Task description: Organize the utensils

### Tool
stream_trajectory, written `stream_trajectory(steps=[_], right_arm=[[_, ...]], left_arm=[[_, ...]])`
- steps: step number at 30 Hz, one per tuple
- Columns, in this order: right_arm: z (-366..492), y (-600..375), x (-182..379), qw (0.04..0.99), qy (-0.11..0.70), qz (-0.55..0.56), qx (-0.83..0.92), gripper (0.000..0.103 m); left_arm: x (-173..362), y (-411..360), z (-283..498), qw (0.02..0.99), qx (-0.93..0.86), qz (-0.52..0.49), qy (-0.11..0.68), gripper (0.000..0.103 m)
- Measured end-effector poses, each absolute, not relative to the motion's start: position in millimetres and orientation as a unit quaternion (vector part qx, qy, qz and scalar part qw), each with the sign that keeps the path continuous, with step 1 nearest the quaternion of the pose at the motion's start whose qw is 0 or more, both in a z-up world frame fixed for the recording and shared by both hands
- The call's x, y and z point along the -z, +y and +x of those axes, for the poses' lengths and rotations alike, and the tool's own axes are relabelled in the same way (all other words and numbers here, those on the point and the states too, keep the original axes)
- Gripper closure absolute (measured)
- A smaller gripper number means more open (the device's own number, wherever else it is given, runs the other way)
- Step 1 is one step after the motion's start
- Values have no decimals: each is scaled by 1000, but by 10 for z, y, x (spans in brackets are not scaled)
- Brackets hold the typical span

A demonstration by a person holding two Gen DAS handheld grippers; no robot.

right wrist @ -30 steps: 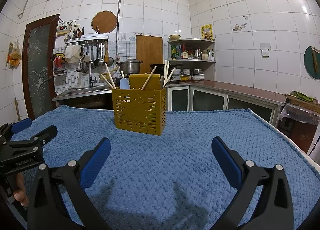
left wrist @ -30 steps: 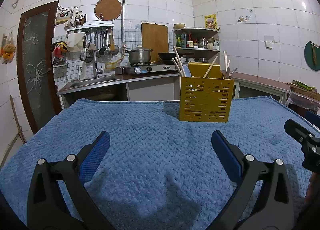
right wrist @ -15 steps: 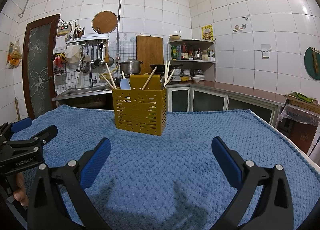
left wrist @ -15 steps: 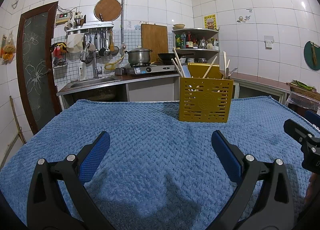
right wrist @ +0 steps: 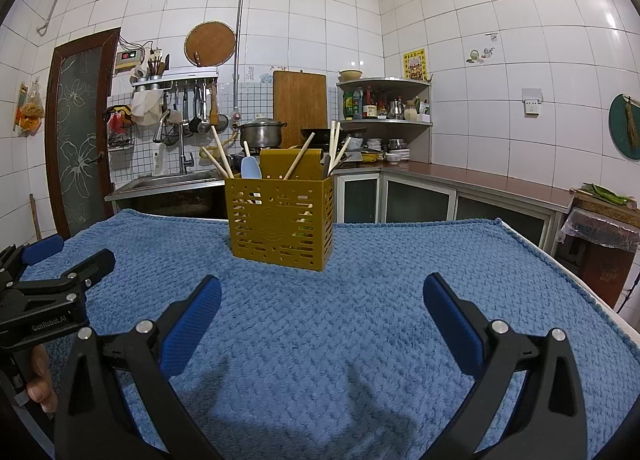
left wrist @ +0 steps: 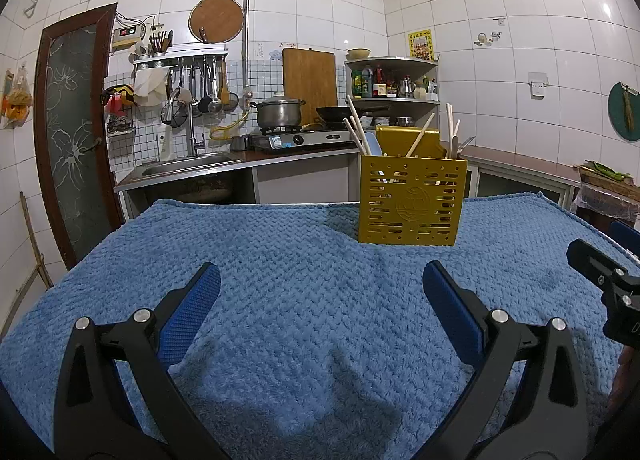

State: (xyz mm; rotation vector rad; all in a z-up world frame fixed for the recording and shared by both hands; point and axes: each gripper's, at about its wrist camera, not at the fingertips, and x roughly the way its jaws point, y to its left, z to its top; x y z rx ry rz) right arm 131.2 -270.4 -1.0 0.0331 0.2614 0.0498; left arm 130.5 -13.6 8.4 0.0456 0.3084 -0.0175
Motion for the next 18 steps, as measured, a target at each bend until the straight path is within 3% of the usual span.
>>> stream_trajectory(steps=[18], right_arm=[[1310, -2696, 6, 991, 130, 16, -25, 4]], left_arm=[[-100, -152, 1297, 988, 9, 23, 153, 5]])
